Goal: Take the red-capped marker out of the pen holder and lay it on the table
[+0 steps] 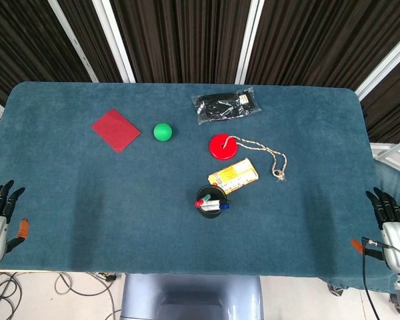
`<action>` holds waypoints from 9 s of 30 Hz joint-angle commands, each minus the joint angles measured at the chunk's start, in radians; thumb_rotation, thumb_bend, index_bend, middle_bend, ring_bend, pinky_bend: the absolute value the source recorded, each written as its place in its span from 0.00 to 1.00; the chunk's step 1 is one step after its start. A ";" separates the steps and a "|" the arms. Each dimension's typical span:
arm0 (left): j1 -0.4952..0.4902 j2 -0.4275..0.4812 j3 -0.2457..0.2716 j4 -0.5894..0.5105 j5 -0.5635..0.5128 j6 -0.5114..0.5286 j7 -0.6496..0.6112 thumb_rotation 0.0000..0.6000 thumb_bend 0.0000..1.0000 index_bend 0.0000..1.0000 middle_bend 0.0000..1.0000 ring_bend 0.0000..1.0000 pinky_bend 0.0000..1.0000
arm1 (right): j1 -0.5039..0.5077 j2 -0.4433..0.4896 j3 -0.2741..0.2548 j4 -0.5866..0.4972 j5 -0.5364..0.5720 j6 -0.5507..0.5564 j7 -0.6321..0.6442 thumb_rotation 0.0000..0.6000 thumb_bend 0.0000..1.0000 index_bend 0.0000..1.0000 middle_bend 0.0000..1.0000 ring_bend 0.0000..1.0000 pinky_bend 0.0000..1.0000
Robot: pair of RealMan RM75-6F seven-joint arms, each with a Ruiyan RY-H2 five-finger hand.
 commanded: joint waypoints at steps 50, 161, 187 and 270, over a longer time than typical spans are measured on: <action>-0.006 -0.003 -0.013 0.003 -0.023 -0.010 -0.010 1.00 0.48 0.13 0.00 0.00 0.00 | 0.580 -0.076 0.162 -0.338 0.234 -0.583 -0.145 1.00 0.13 0.19 0.00 0.00 0.17; -0.008 0.005 -0.016 -0.012 -0.048 -0.026 -0.027 1.00 0.48 0.13 0.00 0.00 0.00 | 0.774 -0.569 0.183 -0.060 0.600 -0.450 -0.467 1.00 0.41 0.52 0.00 0.00 0.17; -0.009 0.007 -0.018 -0.018 -0.056 -0.030 -0.023 1.00 0.48 0.13 0.00 0.00 0.00 | 0.781 -0.575 0.187 -0.059 0.619 -0.457 -0.470 1.00 0.45 0.55 0.00 0.00 0.17; -0.006 0.014 -0.024 -0.032 -0.080 -0.037 -0.037 1.00 0.48 0.13 0.00 0.00 0.00 | 0.692 -0.070 0.136 -0.196 0.653 -0.744 -0.176 1.00 0.46 0.58 0.00 0.00 0.17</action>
